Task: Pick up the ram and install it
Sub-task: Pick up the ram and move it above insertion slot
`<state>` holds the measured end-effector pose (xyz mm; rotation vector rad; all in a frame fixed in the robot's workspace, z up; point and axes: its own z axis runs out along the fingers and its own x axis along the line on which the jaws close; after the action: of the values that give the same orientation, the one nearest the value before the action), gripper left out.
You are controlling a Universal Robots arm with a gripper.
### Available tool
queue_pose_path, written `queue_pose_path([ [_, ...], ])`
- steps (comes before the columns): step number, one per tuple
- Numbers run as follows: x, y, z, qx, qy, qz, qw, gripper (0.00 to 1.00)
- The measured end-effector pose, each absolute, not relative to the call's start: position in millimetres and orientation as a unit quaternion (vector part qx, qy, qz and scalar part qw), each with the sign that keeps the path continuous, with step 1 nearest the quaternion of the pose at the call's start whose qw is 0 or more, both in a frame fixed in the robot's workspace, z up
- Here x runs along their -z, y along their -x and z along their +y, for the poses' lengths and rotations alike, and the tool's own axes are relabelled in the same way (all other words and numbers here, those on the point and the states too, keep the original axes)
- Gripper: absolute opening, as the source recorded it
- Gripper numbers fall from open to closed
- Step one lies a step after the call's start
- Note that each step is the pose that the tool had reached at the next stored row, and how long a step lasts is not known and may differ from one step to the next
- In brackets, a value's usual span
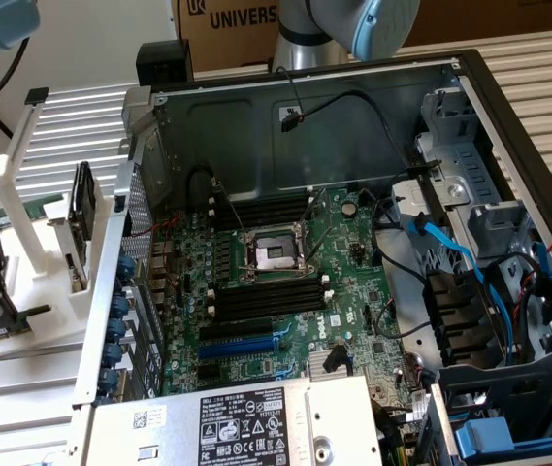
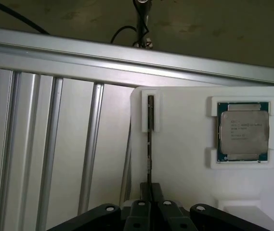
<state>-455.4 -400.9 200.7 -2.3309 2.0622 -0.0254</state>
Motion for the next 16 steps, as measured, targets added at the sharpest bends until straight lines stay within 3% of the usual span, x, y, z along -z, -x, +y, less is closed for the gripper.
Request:
queue_pose_path([
  [16,-205.2,455.5,-403.6,0.002,0.749,0.663,0.021,0.12],
])
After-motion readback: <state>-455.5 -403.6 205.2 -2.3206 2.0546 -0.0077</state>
